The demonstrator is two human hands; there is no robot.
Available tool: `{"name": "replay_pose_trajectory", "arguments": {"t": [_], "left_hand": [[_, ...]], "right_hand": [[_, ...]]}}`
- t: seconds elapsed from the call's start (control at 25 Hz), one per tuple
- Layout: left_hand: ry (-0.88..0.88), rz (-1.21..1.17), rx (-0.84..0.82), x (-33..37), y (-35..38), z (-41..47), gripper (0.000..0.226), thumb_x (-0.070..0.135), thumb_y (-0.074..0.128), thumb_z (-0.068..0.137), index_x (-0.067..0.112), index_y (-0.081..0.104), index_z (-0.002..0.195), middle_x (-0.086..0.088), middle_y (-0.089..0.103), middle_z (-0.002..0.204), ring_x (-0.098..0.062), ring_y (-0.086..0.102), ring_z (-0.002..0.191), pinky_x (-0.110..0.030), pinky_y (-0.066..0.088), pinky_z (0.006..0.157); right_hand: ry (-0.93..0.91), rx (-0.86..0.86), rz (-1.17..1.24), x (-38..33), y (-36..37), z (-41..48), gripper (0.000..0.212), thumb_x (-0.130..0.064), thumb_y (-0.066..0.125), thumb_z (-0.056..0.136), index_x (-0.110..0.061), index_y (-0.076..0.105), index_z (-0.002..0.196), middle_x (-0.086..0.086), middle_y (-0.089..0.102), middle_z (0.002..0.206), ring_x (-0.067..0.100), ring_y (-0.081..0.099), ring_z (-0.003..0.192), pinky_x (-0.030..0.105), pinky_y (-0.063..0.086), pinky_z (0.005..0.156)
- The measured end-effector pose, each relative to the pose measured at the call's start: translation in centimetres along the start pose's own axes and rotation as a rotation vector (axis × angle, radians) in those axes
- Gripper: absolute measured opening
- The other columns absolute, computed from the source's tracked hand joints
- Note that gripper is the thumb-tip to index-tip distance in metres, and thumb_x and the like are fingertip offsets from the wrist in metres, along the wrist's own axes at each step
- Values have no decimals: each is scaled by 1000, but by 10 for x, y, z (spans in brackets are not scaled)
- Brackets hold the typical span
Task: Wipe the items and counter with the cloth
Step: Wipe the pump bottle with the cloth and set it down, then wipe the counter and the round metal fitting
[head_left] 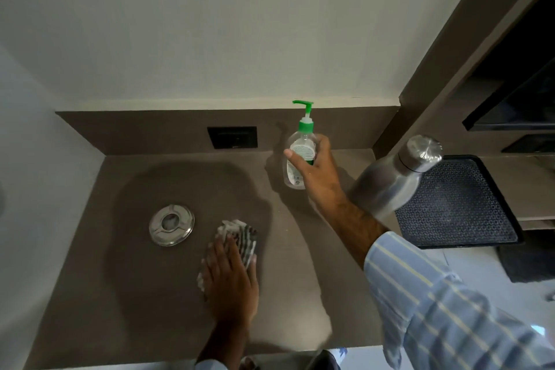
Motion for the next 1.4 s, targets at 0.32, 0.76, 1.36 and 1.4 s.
{"name": "replay_pose_trajectory", "arguments": {"t": [0.32, 0.76, 1.36, 1.4], "left_hand": [[635, 20, -104, 93, 27, 166, 42, 45, 50, 97, 23, 64, 129, -12, 59, 144, -36, 51, 138, -57, 37, 112], [949, -226, -348, -66, -21, -54, 46, 36, 60, 86, 40, 62, 132, 18, 59, 146, -10, 56, 134, -39, 35, 116], [-575, -1316, 218, -142, -116, 51, 44, 40, 48, 103, 15, 56, 139, -13, 65, 136, -30, 63, 121, -45, 51, 105], [-613, -1295, 291, -156, -121, 60, 45, 39, 46, 104, 14, 55, 140, -14, 63, 138, -30, 62, 122, -43, 50, 105]], "right_hand": [[-54, 49, -13, 23, -16, 14, 65, -45, 77, 77, -32, 49, 135, 1, 66, 127, 22, 67, 114, 52, 59, 97], [75, -117, -134, 66, 17, -30, 52, -19, 89, 71, -17, 63, 116, 2, 73, 112, 23, 70, 104, 48, 55, 100], [-28, -154, -518, 104, 50, -77, 72, -24, 89, 65, -24, 56, 129, -8, 61, 124, 12, 59, 111, 25, 46, 95], [-32, -74, -548, 112, 45, -92, 54, -32, 83, 69, -25, 60, 116, -7, 65, 112, 12, 61, 97, 27, 47, 86]]}}
Point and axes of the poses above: each hand's wrist, its own z-axis towards the middle knuckle, its own y-axis out of the palm, x = y × z, the point moved 2 cm from there along z, towards the middle knuckle
